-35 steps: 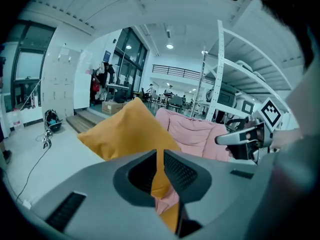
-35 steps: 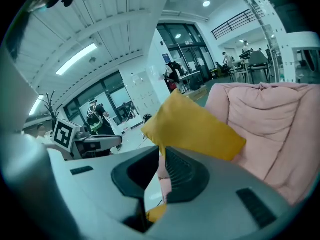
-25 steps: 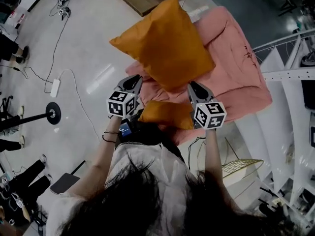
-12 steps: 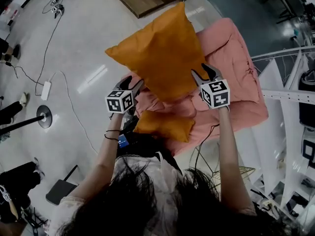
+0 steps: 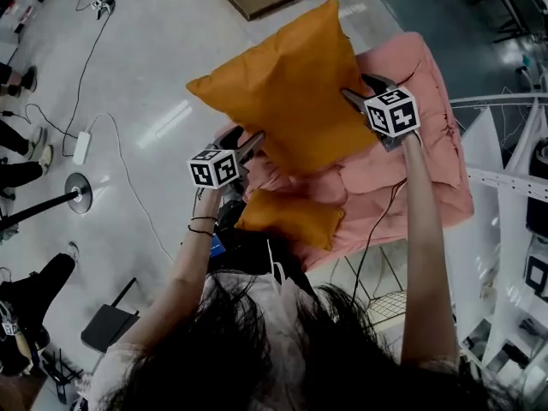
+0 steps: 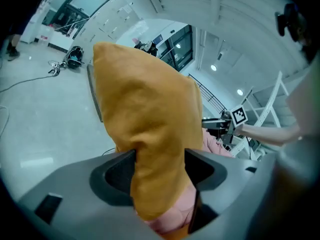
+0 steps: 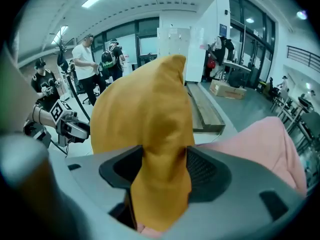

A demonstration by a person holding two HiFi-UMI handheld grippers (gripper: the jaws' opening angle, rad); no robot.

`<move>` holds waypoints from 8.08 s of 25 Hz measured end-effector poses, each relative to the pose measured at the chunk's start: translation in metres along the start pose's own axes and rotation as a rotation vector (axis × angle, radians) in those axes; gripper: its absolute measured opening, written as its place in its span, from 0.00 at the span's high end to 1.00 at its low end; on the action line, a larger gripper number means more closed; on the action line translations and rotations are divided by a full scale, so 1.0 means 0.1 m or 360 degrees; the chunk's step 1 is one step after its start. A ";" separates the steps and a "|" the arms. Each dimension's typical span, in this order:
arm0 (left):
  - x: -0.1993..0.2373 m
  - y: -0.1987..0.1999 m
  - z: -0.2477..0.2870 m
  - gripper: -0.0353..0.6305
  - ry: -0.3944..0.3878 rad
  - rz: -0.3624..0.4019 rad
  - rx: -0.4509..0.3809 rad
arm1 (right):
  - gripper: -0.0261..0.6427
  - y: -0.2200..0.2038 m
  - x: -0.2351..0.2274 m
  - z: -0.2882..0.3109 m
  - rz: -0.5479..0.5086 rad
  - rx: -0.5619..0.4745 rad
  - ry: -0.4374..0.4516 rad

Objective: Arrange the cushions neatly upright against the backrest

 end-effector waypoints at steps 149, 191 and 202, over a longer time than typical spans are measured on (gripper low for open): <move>0.54 -2.05 -0.53 0.47 -0.0121 0.0568 0.1219 | 0.67 -3.85 2.74 -0.29 0.1618 -0.0350 -0.0522; -0.73 -0.47 0.80 0.78 -0.0261 0.1108 0.0974 | 0.87 -3.57 3.32 -0.50 0.2480 -0.0970 -0.0800; -0.91 -0.58 1.84 0.78 -0.0121 0.1204 0.1089 | 0.87 -3.78 2.63 -0.34 0.2409 -0.0898 -0.0786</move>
Point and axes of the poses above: the fingertips, and each gripper's own axes: z forward along the fingers, x to its left, y out of its top, the point moved 9 cm from there along -z, backward along the fingers, and after that the axes turned 7 degrees about y, right-handed, at the moved point
